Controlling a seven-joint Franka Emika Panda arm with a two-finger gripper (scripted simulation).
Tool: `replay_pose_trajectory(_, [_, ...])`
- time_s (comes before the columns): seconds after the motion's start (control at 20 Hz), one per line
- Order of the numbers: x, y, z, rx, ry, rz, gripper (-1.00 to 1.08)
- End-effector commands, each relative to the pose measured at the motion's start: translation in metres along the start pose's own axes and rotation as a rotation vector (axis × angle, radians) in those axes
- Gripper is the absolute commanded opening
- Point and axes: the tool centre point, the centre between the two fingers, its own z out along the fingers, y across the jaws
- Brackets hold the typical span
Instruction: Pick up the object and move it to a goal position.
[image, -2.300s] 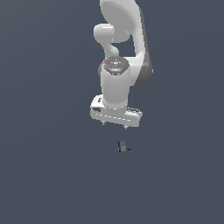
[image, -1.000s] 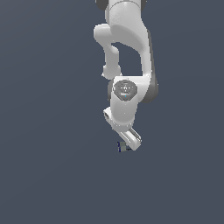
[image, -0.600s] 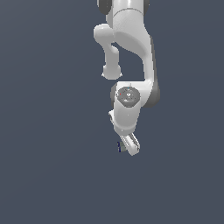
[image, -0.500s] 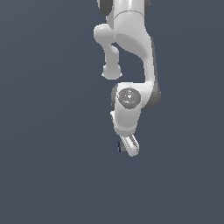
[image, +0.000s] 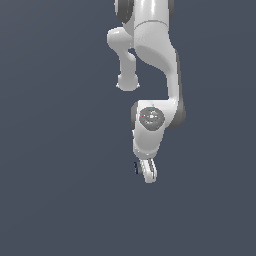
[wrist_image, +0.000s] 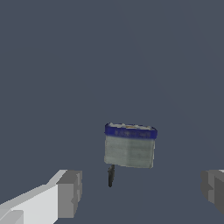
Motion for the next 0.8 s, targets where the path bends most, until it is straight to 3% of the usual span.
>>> replay_pose_trajectory(0.0, [-0.001,-0.001,0.003,0.0,0.001,0.034,1.0])
replay_pose_trajectory(0.75, [-0.003,-0.002,0.02,-0.001,0.003,0.072,1.0])
